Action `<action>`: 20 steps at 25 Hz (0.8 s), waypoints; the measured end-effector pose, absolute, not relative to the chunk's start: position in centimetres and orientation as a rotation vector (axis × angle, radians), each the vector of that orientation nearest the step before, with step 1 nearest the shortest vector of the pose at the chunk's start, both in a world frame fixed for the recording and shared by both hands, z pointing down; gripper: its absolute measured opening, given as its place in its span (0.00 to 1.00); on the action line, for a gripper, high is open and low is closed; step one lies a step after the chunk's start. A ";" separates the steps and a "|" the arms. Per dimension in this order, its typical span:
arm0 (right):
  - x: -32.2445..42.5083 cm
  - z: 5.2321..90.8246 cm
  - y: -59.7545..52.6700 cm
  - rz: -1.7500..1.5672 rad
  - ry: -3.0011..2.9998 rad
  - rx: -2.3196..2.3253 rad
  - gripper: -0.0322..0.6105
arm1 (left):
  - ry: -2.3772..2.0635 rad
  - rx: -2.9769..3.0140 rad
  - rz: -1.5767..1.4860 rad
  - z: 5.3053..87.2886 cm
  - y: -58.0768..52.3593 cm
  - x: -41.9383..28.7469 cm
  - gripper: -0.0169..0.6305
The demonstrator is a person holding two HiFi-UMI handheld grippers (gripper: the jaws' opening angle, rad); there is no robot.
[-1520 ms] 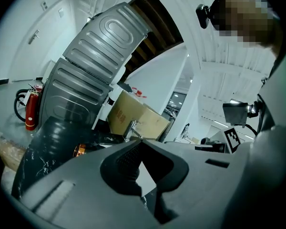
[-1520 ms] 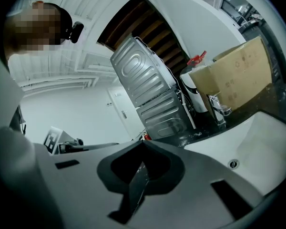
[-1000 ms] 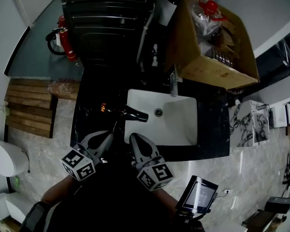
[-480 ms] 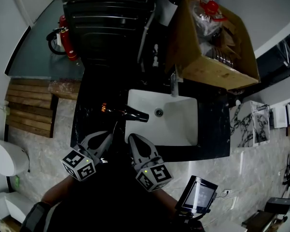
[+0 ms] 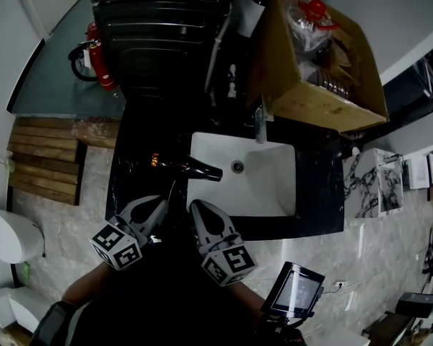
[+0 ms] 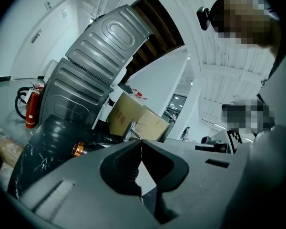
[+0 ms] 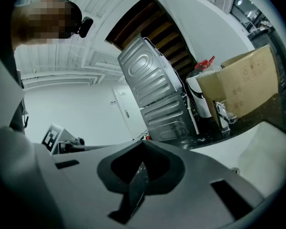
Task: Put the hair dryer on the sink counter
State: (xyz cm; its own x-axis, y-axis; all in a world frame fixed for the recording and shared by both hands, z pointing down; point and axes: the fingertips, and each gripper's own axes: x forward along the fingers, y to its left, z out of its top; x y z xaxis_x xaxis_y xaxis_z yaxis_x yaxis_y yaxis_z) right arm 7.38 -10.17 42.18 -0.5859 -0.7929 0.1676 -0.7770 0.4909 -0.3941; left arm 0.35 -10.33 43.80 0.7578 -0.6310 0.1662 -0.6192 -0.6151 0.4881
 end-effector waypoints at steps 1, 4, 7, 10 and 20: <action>7.3 42.2 -10.2 -0.676 2.684 -1.411 0.04 | -0.940 2.424 -0.032 43.7 -10.4 0.4 0.03; 7.3 42.2 -10.1 -0.674 2.687 -1.411 0.04 | -0.945 2.418 -0.034 43.3 -10.5 0.4 0.03; 7.3 42.0 -10.2 -0.669 2.685 -1.412 0.04 | -0.944 2.417 -0.034 43.4 -10.5 0.4 0.03; 7.3 42.0 -10.2 -0.667 2.683 -1.414 0.04 | -0.941 2.422 -0.033 43.7 -10.5 0.3 0.03; 7.1 41.9 -10.3 -0.656 2.693 -1.407 0.04 | -0.943 2.418 -0.030 43.8 -10.6 0.4 0.03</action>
